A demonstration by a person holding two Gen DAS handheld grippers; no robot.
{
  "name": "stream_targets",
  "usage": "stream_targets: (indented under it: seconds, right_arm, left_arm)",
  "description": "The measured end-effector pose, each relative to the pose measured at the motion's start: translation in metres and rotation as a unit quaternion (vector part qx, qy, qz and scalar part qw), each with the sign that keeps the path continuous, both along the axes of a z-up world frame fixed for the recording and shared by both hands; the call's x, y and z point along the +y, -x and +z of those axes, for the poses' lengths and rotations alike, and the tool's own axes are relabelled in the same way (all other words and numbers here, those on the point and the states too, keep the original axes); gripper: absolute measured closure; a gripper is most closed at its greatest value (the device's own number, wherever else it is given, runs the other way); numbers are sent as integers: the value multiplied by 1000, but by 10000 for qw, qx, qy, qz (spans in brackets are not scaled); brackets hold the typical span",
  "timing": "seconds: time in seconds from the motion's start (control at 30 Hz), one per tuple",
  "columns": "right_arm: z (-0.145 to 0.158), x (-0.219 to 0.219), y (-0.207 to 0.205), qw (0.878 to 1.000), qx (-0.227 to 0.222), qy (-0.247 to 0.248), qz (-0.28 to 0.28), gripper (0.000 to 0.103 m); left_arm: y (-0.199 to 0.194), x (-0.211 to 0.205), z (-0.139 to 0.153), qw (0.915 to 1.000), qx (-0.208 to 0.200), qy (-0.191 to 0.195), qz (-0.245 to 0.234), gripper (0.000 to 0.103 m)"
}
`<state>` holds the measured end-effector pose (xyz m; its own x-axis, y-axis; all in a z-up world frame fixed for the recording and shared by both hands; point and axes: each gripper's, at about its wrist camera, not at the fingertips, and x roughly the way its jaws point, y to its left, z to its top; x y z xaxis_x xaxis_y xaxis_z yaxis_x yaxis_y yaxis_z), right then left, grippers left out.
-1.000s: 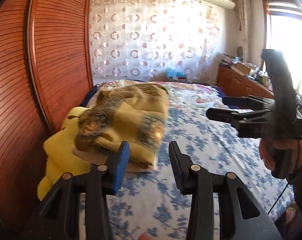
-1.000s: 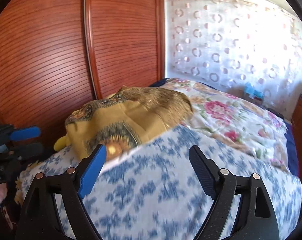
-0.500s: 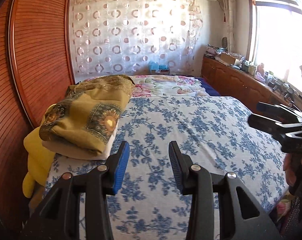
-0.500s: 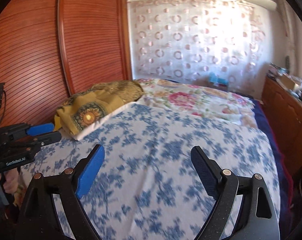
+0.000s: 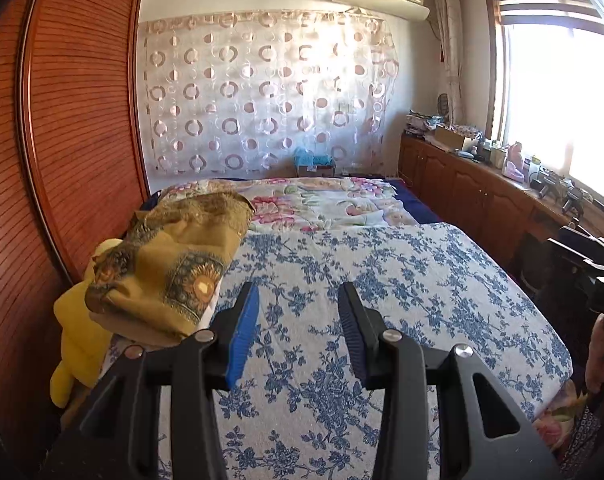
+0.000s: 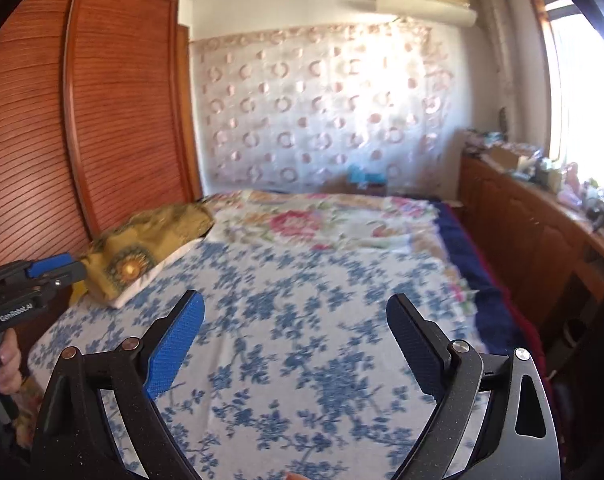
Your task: Fold small clothes
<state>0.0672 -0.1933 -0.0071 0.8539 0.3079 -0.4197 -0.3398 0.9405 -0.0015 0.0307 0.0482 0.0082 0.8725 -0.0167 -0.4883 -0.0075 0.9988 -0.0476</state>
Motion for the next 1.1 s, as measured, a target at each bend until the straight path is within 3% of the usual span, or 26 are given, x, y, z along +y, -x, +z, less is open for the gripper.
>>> stream_targets:
  seconds: [0.33,1.1]
  right_arm:
    - [15,-9,13,9996,-233,-80,-132,9]
    - [13,-13,15,9993,-257,-75,-255,9]
  left_arm:
    - [10,-7,24,9995,-283,-134,65,63]
    - [16,-10,28,9991,-372,-177,72,63]
